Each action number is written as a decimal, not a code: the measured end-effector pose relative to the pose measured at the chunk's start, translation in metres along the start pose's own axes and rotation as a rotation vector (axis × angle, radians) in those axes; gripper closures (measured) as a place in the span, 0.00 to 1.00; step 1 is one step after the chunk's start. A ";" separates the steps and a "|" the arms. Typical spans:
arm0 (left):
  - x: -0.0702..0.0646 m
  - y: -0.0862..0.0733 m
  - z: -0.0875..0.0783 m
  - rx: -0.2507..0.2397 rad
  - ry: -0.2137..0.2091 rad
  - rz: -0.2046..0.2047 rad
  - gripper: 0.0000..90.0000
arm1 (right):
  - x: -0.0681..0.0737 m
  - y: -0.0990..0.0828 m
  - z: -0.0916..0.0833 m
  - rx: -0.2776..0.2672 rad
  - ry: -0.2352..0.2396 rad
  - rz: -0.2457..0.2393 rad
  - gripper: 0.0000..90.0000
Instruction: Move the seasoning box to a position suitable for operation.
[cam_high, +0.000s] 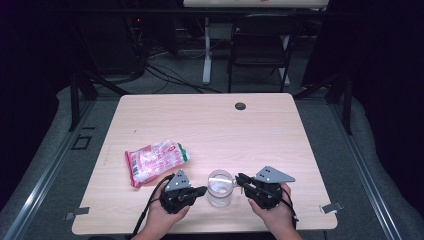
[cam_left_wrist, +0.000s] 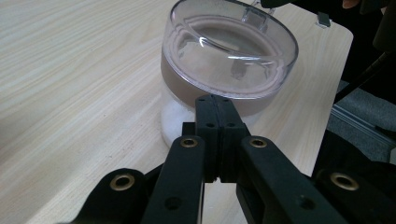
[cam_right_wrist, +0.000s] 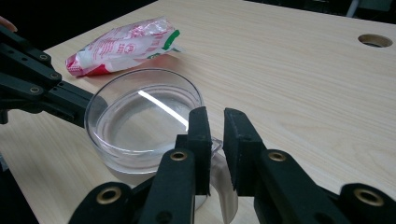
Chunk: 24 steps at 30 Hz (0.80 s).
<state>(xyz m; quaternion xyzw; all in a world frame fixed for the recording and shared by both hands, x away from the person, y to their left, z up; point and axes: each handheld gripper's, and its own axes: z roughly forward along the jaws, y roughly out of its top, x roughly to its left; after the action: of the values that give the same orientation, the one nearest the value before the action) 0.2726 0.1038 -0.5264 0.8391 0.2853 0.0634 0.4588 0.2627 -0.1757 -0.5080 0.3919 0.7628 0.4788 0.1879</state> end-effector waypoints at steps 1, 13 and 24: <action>0.000 0.000 0.000 0.001 0.001 0.001 1.00 | 0.000 0.000 0.000 -0.002 -0.002 0.001 0.90; -0.002 0.005 -0.004 -0.028 -0.002 -0.006 1.00 | 0.003 -0.002 -0.004 -0.001 -0.008 -0.023 0.82; -0.007 0.014 -0.005 -0.047 -0.004 0.037 0.98 | 0.016 -0.005 -0.013 0.004 0.032 -0.148 0.65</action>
<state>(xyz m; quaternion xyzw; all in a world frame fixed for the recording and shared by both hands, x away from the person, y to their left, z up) 0.2702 0.0980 -0.5110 0.8334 0.2671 0.0767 0.4776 0.2423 -0.1721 -0.5054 0.3272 0.7935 0.4682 0.2097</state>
